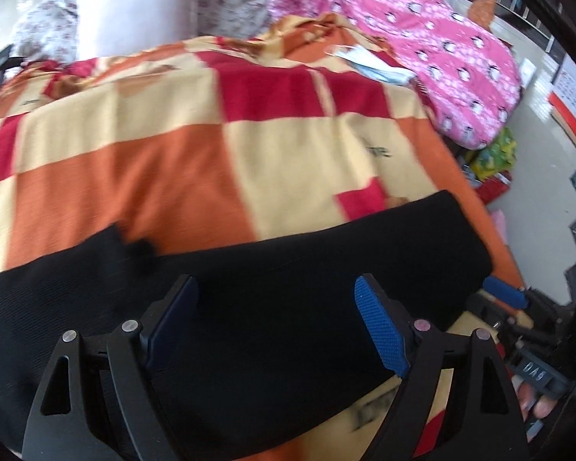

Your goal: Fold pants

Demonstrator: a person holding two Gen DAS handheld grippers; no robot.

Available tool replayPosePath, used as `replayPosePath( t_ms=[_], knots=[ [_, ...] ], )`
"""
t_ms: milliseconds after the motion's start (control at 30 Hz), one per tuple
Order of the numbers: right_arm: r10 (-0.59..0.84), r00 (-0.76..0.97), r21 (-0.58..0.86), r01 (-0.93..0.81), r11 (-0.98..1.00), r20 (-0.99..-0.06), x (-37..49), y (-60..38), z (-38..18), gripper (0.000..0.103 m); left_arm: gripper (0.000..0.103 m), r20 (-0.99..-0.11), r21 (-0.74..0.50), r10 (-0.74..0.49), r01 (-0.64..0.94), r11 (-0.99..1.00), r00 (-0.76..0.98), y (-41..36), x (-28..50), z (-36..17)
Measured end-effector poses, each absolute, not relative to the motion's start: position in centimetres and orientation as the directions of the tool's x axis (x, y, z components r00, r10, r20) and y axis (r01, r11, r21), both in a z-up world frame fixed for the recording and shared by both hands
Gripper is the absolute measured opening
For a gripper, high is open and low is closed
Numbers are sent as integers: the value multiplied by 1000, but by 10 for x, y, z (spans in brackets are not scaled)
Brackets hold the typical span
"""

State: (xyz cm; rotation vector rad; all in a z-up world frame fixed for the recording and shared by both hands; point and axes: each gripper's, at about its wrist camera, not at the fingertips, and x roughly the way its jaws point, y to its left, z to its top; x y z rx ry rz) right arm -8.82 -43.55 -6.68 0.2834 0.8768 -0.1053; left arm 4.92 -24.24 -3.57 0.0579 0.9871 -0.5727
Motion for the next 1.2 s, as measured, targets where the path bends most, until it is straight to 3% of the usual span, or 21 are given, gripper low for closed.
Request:
replayPosePath(
  t_ms=[367,733,767,800,833,867,900,967,1133,1200],
  knots=[
    [107,670,359,250,899,-735,-101,-474,-83,57,84,-817,-125,-462,674,728,346,-343,70,-37],
    [166,734,444,202,873,-659,-91,-478,-88,59,84,-843,-127,-496,817,562,210,-425,69,-52],
    [165,738,449,204,870,-655,-89,-478,-90,52,84,-844,-122,-496,827,549,205,-430,67,-54],
    [160,739,449,210,869,-655,-88,-479,-91,37,84,-840,-129,-505,831,542,199,-433,66,-55],
    [161,737,454,216,864,-657,-84,-480,-94,28,84,-836,-139,-514,831,539,194,-434,66,-55],
    [173,744,474,213,854,-646,-83,-482,-96,21,78,-830,-147,-524,831,536,191,-434,66,-55],
    [184,746,492,214,844,-640,-81,-483,-97,18,66,-825,-155,-534,835,527,184,-435,66,-54],
    [189,755,504,210,838,-628,-80,-484,-94,16,49,-819,-204,-559,843,499,133,-433,65,-49],
    [220,791,493,117,862,-571,-84,-463,-51,15,49,-760,-216,-617,816,537,204,-382,67,4],
    [249,803,489,60,870,-541,-84,-450,-32,15,59,-741,-180,-610,792,583,281,-347,70,28]
  ],
)
